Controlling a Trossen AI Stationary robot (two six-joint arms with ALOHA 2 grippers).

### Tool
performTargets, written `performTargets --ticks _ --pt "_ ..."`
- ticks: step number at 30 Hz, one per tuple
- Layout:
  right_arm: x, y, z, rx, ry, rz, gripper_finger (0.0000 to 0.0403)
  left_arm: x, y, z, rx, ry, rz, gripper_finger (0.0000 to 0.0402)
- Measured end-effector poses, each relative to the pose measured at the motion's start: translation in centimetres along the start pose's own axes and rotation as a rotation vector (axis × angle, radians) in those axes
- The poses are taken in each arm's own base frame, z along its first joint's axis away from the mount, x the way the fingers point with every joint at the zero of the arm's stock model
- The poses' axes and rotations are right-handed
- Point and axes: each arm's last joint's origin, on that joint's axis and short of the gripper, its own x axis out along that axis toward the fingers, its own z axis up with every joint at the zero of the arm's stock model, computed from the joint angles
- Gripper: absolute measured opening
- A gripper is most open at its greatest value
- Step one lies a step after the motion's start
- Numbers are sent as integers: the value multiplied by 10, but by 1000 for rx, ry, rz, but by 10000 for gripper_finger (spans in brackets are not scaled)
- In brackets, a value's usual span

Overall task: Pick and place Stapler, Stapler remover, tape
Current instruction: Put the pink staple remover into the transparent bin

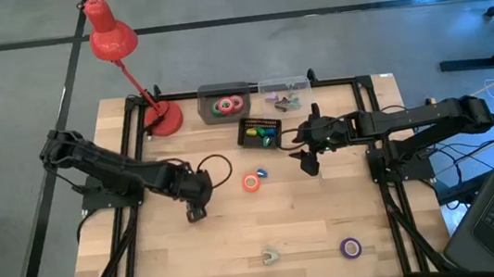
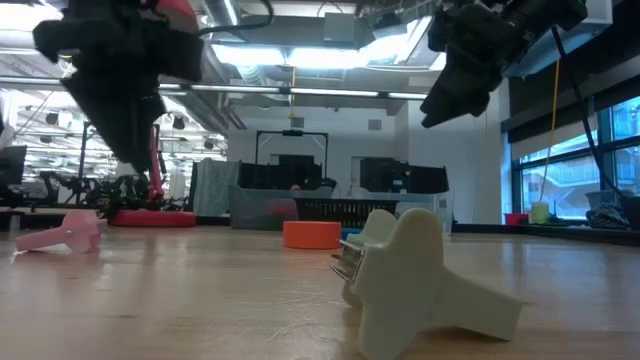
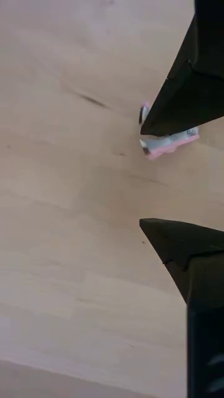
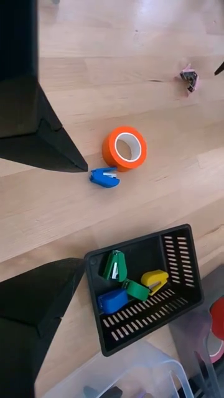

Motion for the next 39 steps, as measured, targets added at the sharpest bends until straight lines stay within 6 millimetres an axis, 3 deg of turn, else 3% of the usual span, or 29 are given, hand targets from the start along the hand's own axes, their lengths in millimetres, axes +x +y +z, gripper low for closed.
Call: performTargets --ticks 10,16,20,26,39 --pt "0 1 2 -27 -25 7 241 15 -3 -13 -55 -68 43 219" --pt "0 1 3 -40 -35 9 241 18 -7 3 -19 -180 -86 219" --pt "0 1 3 -29 -30 8 241 18 -8 2 -43 -151 -126 219" --pt "0 1 3 -26 -28 8 241 20 1 -14 -203 -41 9 211" --pt "0 1 3 -22 -28 8 241 44 3 -40 -229 37 -73 179"
